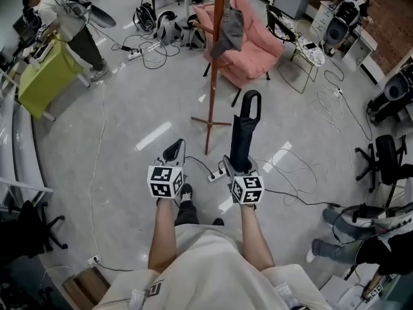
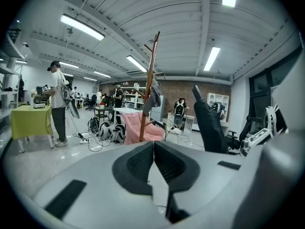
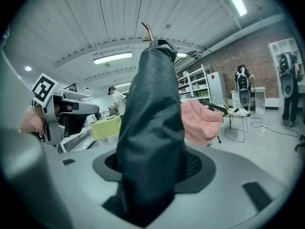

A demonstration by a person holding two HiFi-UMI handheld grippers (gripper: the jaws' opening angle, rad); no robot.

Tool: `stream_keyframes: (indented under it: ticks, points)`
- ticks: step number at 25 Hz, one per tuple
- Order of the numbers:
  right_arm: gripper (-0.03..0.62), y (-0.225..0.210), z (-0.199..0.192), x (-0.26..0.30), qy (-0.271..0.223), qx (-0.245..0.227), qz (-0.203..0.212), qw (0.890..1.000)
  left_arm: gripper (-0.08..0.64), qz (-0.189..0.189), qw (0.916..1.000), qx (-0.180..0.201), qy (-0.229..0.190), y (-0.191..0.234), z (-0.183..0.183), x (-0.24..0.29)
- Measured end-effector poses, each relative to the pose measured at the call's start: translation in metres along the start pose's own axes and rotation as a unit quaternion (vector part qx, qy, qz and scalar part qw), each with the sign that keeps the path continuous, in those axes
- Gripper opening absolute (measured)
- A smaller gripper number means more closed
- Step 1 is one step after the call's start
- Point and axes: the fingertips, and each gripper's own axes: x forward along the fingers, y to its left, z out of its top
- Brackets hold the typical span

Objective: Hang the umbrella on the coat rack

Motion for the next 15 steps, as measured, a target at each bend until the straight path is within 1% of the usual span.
stream_keyframes:
  ticks: [3, 9, 15]
  points:
    - [0.262, 0.0, 0.006, 0.022, 0.0, 0.005, -0.009, 1.0, 0.009, -0.013, 0.9999, 0.002, 0.0, 0.016, 0.01, 0.021]
    - [0.261, 0.004, 0.023, 0.063, -0.005, 0.022, -0.038, 0.999, 0.009, -0.054, 0.9984, 0.011, 0.006, 0.044, 0.028, 0.06]
    - [0.261, 0.002, 0.032, 0.102, -0.004, 0.035, -0.061, 0.998, 0.008, -0.082, 0.9964, 0.017, 0.014, 0.068, 0.04, 0.097]
